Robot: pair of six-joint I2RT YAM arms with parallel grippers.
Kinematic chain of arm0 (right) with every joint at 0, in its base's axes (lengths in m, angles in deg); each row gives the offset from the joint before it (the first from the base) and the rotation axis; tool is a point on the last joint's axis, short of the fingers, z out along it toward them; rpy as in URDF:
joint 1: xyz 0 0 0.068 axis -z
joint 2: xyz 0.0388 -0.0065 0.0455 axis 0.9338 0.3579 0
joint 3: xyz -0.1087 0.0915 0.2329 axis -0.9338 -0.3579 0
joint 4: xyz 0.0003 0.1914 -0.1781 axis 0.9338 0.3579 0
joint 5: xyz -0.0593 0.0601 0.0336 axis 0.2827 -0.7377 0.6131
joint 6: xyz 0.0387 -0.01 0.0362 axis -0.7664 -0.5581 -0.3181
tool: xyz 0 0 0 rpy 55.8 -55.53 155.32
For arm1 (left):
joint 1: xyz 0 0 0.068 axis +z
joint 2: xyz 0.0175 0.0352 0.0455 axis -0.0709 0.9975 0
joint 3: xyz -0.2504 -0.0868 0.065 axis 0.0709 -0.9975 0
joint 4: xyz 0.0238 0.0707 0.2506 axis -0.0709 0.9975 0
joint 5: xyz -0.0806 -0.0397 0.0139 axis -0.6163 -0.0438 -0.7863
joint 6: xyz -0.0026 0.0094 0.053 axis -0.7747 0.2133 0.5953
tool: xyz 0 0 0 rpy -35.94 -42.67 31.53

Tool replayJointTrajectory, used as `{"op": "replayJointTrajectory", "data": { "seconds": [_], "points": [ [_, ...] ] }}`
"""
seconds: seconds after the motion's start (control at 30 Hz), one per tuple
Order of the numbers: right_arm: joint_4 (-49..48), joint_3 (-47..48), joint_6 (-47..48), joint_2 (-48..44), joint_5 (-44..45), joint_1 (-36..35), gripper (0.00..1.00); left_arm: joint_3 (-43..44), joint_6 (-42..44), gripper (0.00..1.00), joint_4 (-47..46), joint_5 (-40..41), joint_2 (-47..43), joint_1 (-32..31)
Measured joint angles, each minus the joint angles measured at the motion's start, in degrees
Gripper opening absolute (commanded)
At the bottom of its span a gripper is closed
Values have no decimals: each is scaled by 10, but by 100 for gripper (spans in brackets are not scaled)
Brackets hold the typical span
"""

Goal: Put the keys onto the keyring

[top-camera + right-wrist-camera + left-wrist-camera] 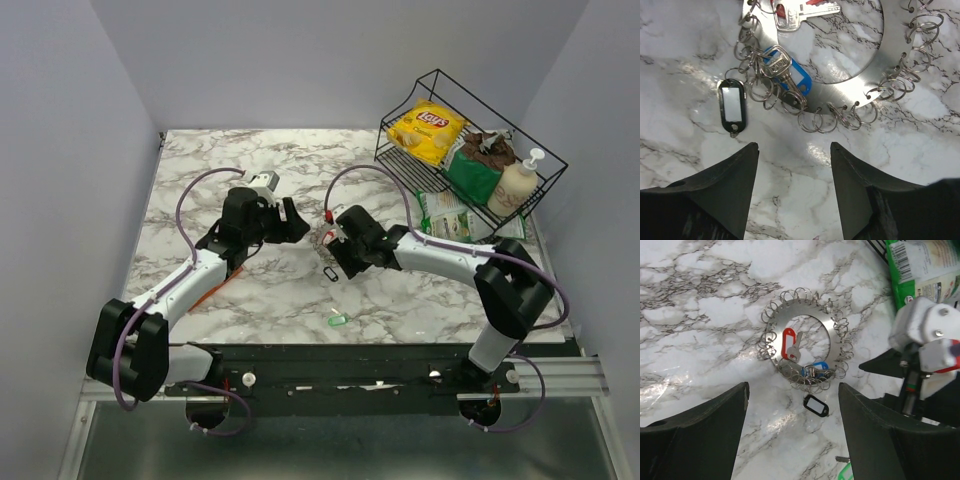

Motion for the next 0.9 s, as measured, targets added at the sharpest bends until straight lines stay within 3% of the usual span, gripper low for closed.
{"op": "replayJointTrajectory", "data": {
  "seconds": [0.23, 0.4, 0.9],
  "points": [
    [29, 16, 54, 30, 69, -11, 63, -8, -26, 81, -22, -45, 2, 5],
    [32, 22, 83, 38, 73, -19, 56, -14, -35, 81, -35, -59, 6, 7],
    [32, 49, 108, 79, 87, -40, 48, -24, -36, 80, -47, -61, 12, 15]
  ]
}}
